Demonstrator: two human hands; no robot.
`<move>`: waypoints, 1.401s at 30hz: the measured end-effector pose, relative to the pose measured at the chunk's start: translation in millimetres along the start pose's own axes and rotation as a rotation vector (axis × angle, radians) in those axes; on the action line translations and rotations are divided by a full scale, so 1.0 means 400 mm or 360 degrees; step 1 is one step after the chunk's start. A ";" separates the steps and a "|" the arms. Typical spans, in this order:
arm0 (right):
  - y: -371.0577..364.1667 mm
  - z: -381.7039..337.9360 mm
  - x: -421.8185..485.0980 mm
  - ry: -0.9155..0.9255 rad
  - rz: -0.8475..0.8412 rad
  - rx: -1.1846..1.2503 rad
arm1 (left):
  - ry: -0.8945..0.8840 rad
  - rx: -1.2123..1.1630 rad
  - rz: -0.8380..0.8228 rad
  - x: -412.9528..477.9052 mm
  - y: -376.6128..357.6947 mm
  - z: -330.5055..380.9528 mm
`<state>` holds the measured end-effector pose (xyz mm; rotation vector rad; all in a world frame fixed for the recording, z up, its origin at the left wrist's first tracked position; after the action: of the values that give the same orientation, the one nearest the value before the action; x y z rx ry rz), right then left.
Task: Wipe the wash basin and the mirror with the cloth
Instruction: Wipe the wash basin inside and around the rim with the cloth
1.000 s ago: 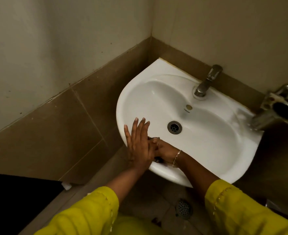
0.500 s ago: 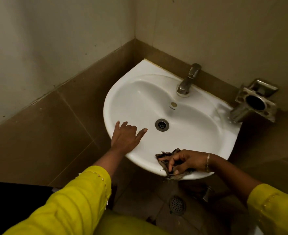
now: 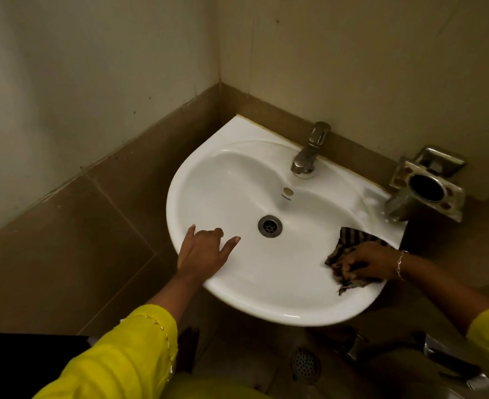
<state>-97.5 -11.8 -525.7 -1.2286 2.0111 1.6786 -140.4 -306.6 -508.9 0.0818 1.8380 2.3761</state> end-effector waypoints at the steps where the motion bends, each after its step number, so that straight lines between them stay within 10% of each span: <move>1: 0.032 0.003 0.013 0.0072 0.0139 -0.0207 | 0.0008 -0.0002 -0.0013 0.000 0.002 0.001; 4: 0.101 0.022 0.058 0.0223 0.0531 -0.0798 | -0.0014 0.0031 -0.0078 0.003 0.001 0.009; 9: 0.123 0.002 0.155 0.0237 0.0182 -0.1414 | -0.0005 0.0004 -0.0111 0.007 -0.003 0.008; 20: 0.251 -0.160 0.359 0.0445 0.0393 -0.2295 | 0.0046 -0.0083 -0.0161 0.008 -0.013 0.001; 35: 0.096 -0.024 0.155 0.0395 0.0754 -0.1701 | 0.0007 -0.0108 -0.0048 0.007 -0.001 0.003; 42: -0.020 0.020 0.123 -0.0028 -0.0044 -0.1448 | -0.0053 -0.0357 0.0230 -0.010 0.049 0.009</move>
<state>-124.3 -26.0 -565.8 -1.4285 1.1765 2.6865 -137.5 -308.4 -488.9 0.2364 1.5884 2.6440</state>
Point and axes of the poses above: each hand's wrist, its own x-axis towards the middle knuckle, its own y-axis out of the back of the hand, z = x × y, the point moved 10 cm from there along x, towards the middle knuckle, and after that the axes turned 1 degree about z, right-handed, at the moved point
